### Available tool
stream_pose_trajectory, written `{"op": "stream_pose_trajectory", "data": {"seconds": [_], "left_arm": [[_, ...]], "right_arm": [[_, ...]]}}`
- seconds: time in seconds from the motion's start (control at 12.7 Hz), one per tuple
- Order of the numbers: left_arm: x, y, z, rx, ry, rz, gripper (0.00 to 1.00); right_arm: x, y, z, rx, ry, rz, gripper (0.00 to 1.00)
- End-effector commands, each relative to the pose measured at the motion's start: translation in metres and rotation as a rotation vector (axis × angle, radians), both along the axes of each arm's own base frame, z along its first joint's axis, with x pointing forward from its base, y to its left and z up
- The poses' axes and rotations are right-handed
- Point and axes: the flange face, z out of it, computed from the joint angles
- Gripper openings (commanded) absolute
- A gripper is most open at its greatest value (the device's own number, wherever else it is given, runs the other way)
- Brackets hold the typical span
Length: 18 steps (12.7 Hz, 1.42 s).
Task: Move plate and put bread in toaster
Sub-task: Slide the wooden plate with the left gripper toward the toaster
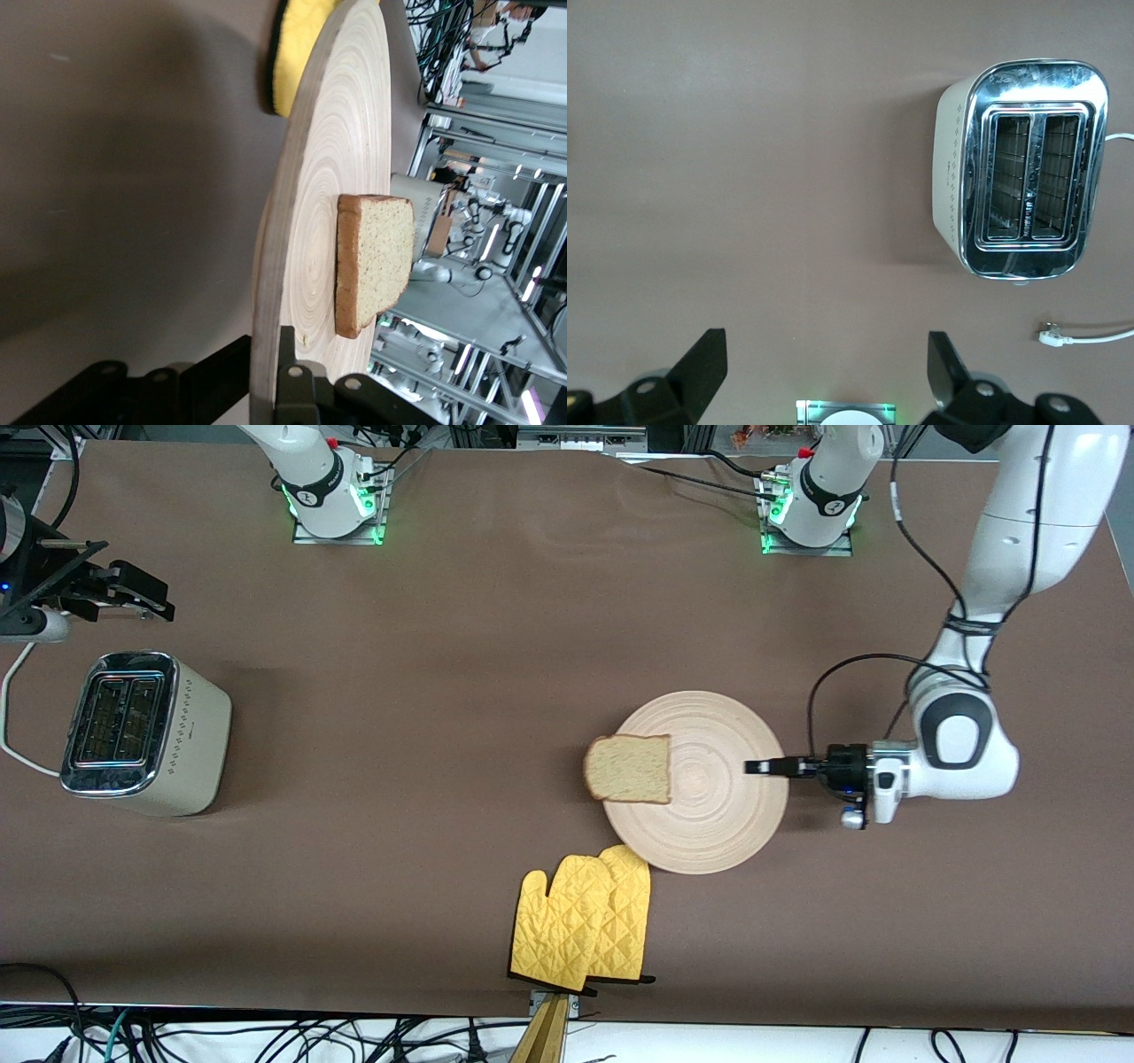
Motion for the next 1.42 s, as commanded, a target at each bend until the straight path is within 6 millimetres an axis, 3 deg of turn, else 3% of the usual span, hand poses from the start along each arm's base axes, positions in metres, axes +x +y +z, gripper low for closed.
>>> {"op": "stream_pose_trajectory", "data": {"seconds": [0.0, 0.16, 0.63, 1.02, 1.34], "left_arm": [[0.002, -0.069, 0.006, 0.003, 0.033, 0.045, 0.0], [-0.003, -0.106, 0.003, -0.015, 0.073, 0.069, 0.0], [-0.023, -0.182, 0.005, 0.018, 0.078, -0.017, 0.0], [-0.032, -0.202, 0.0, 0.041, 0.022, -0.059, 0.0], [-0.039, -0.206, -0.026, 0.03, -0.083, -0.117, 0.0]], "right_arm": [[0.0, 0.001, 0.006, -0.005, 0.0, 0.006, 1.0], [0.0, 0.0, 0.006, -0.005, 0.0, 0.005, 1.0], [0.0, 0.0, 0.006, -0.005, 0.0, 0.005, 1.0], [0.0, 0.0, 0.006, -0.005, 0.0, 0.005, 1.0], [0.0, 0.0, 0.006, -0.005, 0.0, 0.005, 1.0]]}}
